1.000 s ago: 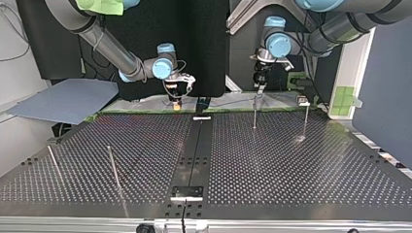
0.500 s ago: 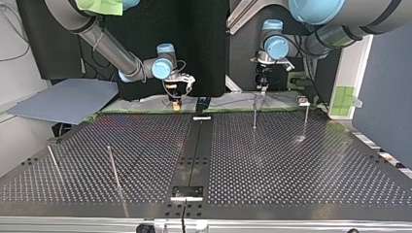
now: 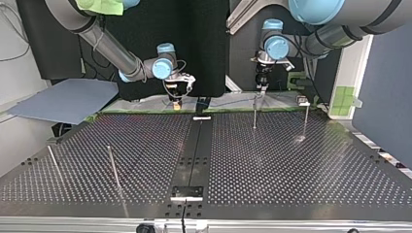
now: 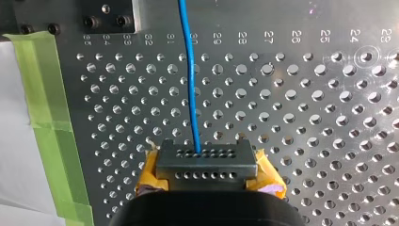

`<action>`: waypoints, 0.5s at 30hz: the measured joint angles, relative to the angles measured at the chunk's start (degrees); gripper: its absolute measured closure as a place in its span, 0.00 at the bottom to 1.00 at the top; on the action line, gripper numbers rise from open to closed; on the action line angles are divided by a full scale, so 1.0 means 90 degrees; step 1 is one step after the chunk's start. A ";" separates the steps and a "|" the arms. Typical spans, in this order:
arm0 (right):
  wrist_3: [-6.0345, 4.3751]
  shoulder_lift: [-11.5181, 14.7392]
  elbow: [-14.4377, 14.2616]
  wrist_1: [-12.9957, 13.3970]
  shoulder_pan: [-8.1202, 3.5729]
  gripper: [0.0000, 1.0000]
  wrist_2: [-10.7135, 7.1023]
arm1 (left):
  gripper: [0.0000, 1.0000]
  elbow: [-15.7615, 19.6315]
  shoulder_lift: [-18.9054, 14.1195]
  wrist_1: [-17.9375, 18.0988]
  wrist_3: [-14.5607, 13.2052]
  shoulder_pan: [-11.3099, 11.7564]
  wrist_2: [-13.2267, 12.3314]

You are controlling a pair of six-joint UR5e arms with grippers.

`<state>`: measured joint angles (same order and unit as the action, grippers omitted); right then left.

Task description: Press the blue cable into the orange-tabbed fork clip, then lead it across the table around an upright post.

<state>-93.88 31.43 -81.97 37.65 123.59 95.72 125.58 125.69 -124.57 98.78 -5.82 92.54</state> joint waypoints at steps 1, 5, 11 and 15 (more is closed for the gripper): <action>0.0000 0.0000 0.0000 -0.0001 -0.0002 1.00 0.0000 | 0.00 0.0000 -0.0001 -0.0009 -0.0036 0.0000 0.0000; 0.0000 0.0000 0.0000 -0.0002 -0.0004 1.00 0.0000 | 0.00 -0.0013 -0.0005 -0.0105 -0.0252 0.0000 0.0001; 0.0000 -0.0003 0.0000 -0.0009 -0.0002 1.00 0.0000 | 0.00 -0.0138 -0.0011 -0.0335 -0.0580 0.0000 0.0016; 0.0000 -0.0003 0.0000 -0.0012 0.0001 1.00 0.0000 | 0.00 -0.0197 -0.0015 -0.0378 -0.0770 0.0000 0.0023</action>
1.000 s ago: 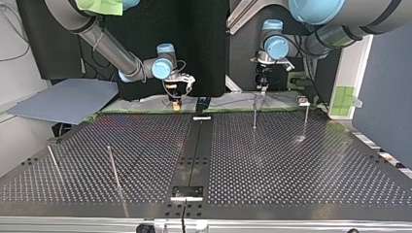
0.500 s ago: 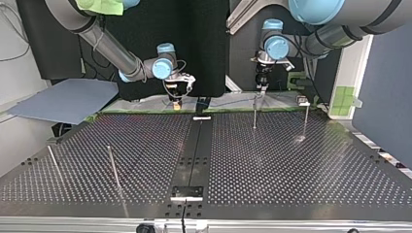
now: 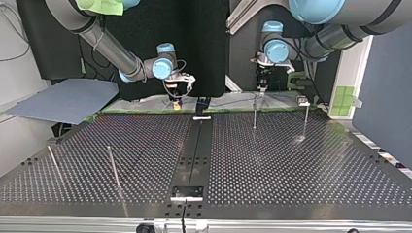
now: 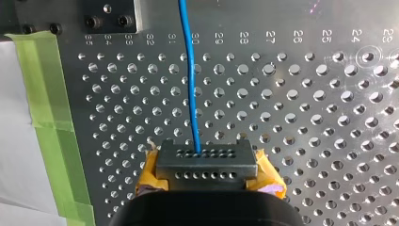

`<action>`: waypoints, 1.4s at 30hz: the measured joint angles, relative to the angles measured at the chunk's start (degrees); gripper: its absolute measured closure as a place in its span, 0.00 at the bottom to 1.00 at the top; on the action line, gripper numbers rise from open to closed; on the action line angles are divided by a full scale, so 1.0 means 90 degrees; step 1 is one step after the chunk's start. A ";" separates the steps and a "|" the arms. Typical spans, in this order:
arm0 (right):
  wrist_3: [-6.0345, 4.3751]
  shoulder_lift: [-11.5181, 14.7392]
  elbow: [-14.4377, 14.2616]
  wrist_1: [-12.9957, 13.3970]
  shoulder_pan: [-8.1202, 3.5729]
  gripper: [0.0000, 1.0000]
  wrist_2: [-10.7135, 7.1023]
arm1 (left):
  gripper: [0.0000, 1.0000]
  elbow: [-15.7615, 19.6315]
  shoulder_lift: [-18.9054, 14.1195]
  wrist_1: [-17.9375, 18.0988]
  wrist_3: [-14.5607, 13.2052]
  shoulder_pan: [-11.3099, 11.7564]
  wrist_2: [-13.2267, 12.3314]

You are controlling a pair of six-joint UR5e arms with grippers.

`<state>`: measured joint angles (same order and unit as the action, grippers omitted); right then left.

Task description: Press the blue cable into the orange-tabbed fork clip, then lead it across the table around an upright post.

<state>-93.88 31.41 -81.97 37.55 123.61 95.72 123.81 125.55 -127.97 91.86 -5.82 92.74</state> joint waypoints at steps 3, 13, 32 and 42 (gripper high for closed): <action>0.0000 0.0001 0.0000 0.0000 0.0001 1.00 0.0000 | 0.00 -0.0047 0.0000 -0.0009 -0.0052 0.0000 0.0002; 0.0000 -0.0006 0.0000 -0.0001 0.0016 1.00 0.0000 | 0.00 -0.0176 -0.0004 -0.0026 -0.0046 0.0000 0.0100; 0.0000 -0.0024 0.0001 -0.0001 0.0016 1.00 0.0000 | 0.00 -0.0717 0.0001 -0.0553 0.0353 -0.0798 0.0224; 0.0000 -0.0035 0.0000 -0.0001 0.0012 1.00 -0.0002 | 0.00 -0.1026 0.0033 -0.0656 0.0760 -0.1443 0.0820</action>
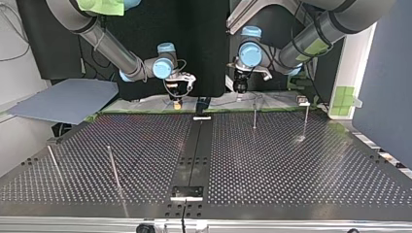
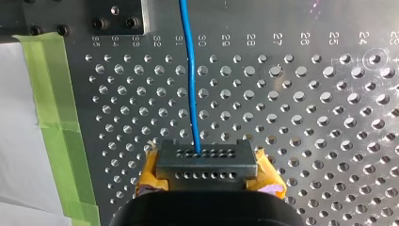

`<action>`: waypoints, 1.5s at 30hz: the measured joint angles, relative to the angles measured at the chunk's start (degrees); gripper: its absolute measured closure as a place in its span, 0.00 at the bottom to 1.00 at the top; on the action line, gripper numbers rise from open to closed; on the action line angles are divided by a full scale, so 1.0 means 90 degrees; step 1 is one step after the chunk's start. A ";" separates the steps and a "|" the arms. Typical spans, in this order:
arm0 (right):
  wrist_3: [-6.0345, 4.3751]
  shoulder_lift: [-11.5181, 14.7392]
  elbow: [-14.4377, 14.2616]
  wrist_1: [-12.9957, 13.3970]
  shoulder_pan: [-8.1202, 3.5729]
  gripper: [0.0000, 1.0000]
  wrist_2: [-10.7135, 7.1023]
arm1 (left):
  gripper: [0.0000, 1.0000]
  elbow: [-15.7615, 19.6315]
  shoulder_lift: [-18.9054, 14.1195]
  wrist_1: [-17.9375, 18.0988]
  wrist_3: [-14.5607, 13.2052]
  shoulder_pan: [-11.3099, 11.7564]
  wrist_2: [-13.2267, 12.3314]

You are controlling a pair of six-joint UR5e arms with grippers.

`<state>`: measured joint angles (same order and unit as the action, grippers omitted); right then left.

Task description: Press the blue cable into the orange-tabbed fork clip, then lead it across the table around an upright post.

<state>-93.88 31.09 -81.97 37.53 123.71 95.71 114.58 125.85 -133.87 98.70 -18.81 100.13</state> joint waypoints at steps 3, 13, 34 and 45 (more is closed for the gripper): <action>0.0000 -0.0001 0.0000 0.0001 0.0000 1.00 -0.0001 | 0.00 -0.0086 0.0052 -0.0015 0.0065 -0.0186 0.0185; 0.0000 -0.0006 0.0000 0.0001 0.0004 1.00 -0.0026 | 0.00 -0.0441 0.0544 -0.0028 0.0090 -0.0444 0.0646; 0.0000 -0.0013 0.0000 -0.0003 0.0017 1.00 -0.0032 | 0.00 -0.1042 0.0653 -0.0121 0.0012 -0.0442 0.1136; 0.0000 -0.0014 0.0000 -0.0023 0.0019 1.00 -0.0044 | 0.00 -0.1352 0.0990 -0.0247 0.0096 -0.0415 0.1276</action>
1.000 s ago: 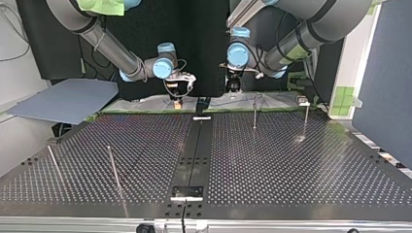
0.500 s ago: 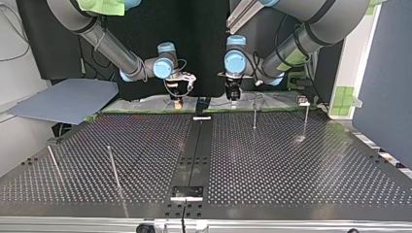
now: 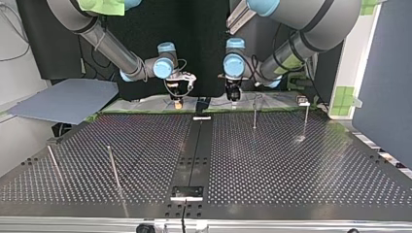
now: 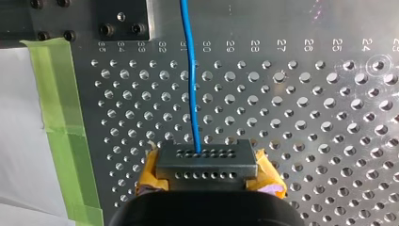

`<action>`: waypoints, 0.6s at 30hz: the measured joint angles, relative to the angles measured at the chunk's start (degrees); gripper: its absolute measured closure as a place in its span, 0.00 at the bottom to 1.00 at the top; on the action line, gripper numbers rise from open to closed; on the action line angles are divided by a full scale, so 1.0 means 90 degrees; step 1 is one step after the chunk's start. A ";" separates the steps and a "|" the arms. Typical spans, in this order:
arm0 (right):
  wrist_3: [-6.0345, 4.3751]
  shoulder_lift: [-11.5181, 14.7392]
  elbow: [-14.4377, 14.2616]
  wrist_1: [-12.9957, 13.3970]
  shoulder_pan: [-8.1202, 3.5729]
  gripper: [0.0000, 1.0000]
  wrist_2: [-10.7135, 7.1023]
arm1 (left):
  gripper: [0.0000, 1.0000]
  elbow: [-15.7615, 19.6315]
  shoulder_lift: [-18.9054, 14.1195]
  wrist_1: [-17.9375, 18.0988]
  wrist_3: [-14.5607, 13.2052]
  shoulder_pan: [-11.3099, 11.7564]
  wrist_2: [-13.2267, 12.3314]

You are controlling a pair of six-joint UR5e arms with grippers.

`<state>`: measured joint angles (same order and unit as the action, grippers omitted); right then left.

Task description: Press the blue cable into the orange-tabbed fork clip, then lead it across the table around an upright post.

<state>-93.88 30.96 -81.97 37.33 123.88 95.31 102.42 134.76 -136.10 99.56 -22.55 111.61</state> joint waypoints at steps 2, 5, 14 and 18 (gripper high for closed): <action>0.0000 -0.0003 0.0000 -0.0002 0.0000 1.00 0.0000 | 0.00 -0.0098 0.0019 -0.0061 0.0003 0.0007 0.0078; 0.0000 -0.0005 0.0000 -0.0004 0.0000 1.00 0.0002 | 0.00 -0.0202 0.0027 -0.0123 -0.0005 0.0008 0.0140; 0.0016 -0.0013 0.0000 -0.0006 0.0011 1.00 -0.0002 | 0.00 -0.0257 0.0030 -0.0290 -0.0194 0.0010 0.0304; 0.0018 -0.0015 0.0000 -0.0006 0.0016 1.00 -0.0001 | 0.00 -0.0258 0.0030 -0.0433 -0.0431 0.0012 0.0410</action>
<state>-93.72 30.83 -81.97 37.28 124.03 95.30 100.09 135.03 -140.00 95.68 -22.44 115.30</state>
